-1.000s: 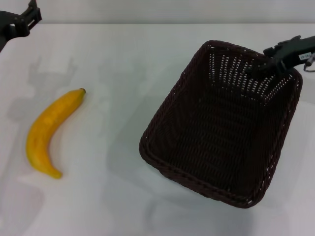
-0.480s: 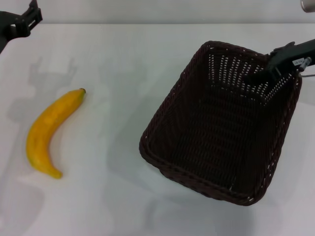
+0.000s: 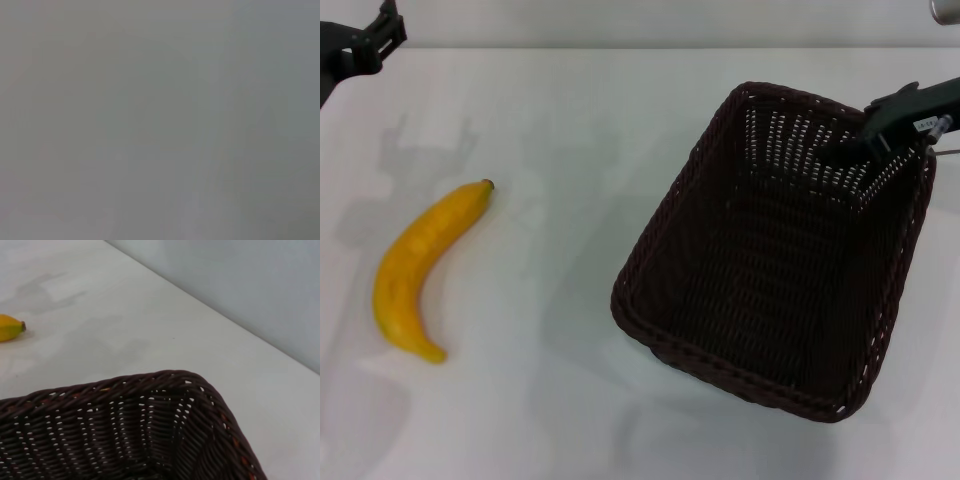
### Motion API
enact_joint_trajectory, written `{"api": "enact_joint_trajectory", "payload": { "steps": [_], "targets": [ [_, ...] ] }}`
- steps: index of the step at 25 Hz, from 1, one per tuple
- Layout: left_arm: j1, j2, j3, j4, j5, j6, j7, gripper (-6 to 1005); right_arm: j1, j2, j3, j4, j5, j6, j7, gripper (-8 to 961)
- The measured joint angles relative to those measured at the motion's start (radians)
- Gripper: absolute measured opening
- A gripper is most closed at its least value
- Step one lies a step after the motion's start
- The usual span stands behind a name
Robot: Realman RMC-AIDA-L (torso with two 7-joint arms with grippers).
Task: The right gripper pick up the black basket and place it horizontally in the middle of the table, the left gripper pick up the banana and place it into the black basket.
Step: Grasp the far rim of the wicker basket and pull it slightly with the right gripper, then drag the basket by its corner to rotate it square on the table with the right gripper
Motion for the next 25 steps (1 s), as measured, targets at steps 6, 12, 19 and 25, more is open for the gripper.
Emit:
{"api": "enact_joint_trajectory", "payload": {
  "steps": [6,12,19,25],
  "targets": [
    [0.0,0.0,0.0,-0.001,0.0,0.0,0.0,875,-0.014,0.009,-0.003,-0.033,-0.022,0.012,0.001,703],
    [0.0,0.0,0.0,-0.002,0.0,0.0,0.0,875,-0.002,0.008,-0.003,-0.035,-0.074,0.008,0.026,374],
    [0.0,0.0,0.0,-0.002,0.0,0.0,0.0,874,-0.001,0.009,-0.021,-0.053,-0.115,0.005,0.069,296],
    [0.0,0.0,0.0,-0.002,0.0,0.0,0.0,874,-0.017,0.009,-0.017,-0.137,-0.11,-0.062,0.189,285]
  ]
}}
